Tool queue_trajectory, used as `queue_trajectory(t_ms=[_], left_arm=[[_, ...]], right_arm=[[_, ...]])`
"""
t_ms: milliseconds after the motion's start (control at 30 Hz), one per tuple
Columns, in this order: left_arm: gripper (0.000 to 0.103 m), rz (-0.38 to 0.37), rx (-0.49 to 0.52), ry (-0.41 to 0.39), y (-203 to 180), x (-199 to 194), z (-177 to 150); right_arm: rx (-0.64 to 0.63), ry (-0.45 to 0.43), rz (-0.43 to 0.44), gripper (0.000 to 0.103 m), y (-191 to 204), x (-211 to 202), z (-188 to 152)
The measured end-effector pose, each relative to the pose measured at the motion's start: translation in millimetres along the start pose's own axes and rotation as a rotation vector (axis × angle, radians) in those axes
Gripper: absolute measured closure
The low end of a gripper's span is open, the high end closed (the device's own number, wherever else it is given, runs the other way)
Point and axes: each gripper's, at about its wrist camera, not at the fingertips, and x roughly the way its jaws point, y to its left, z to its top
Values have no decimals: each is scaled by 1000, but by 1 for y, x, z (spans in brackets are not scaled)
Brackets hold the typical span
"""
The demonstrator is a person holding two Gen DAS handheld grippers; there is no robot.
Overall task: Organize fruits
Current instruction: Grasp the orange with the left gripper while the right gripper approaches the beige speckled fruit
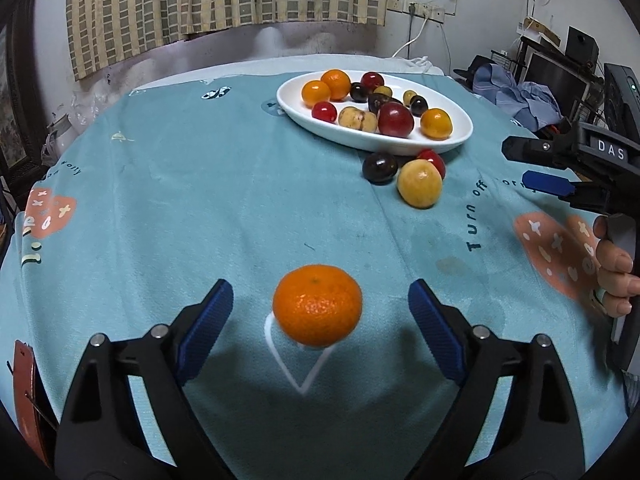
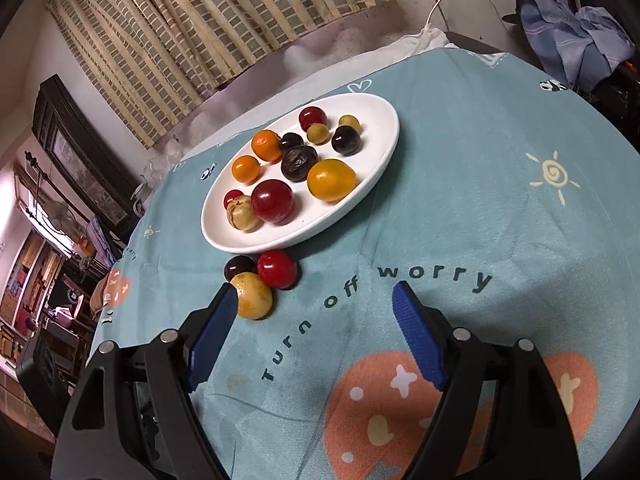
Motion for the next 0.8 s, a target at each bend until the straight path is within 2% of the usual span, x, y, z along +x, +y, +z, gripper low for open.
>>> queue_trajectory(t_ms=[33, 67, 100, 133, 167, 267, 400, 467, 800], left_arm=[[19, -8, 1, 7, 0, 2, 0], [30, -16, 1, 16, -1, 4, 1], [49, -30, 1, 37, -1, 8, 1], [55, -26, -1, 57, -1, 12, 1], [57, -28, -8, 71, 1, 16, 1], [58, -34, -11, 66, 1, 16, 1], [58, -40, -19, 65, 1, 16, 1], [58, -38, -18, 65, 1, 16, 1], [57, -32, -12, 67, 0, 18, 2]], right_arm=[[-1, -2, -2, 23, 0, 0, 0], [-3, -2, -3, 23, 0, 1, 0], [-11, -3, -4, 23, 2, 2, -1], [-23, -3, -3, 23, 4, 3, -1], [-49, -2, -2, 23, 9, 4, -3], [-169, -3, 4, 25, 32, 10, -14], [-276, 2, -14, 48, 54, 20, -26], [-304, 13, -32, 55, 60, 28, -27], [-304, 76, -54, 57, 73, 62, -24]])
